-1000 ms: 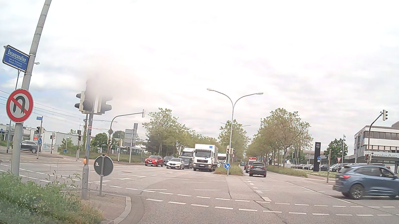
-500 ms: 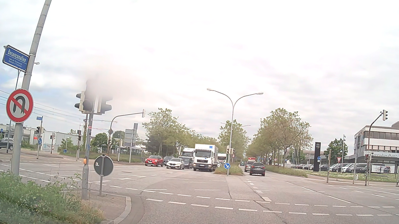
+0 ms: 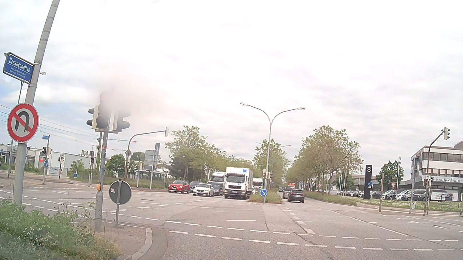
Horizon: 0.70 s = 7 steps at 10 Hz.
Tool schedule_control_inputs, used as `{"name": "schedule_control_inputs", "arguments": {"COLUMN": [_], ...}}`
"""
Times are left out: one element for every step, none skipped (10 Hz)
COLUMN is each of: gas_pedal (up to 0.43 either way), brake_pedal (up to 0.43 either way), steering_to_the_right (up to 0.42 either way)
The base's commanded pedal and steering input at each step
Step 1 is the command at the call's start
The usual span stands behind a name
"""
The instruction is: Follow the waypoints while adhering to traffic rules and regulations
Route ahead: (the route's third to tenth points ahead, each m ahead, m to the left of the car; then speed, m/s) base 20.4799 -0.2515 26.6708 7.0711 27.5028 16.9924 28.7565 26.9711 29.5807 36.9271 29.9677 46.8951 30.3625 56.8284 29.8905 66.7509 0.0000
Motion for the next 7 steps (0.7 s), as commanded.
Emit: {"name": "schedule_control_inputs", "arguments": {"gas_pedal": [0.0, 0.0, 0.0, 0.0, 0.0, 0.0, 0.0], "brake_pedal": [0.287, 0.28, 0.28, 0.28, 0.28, 0.28, 0.28], "steering_to_the_right": [-0.006, -0.006, -0.006, -0.006, -0.006, -0.006, -0.006]}}
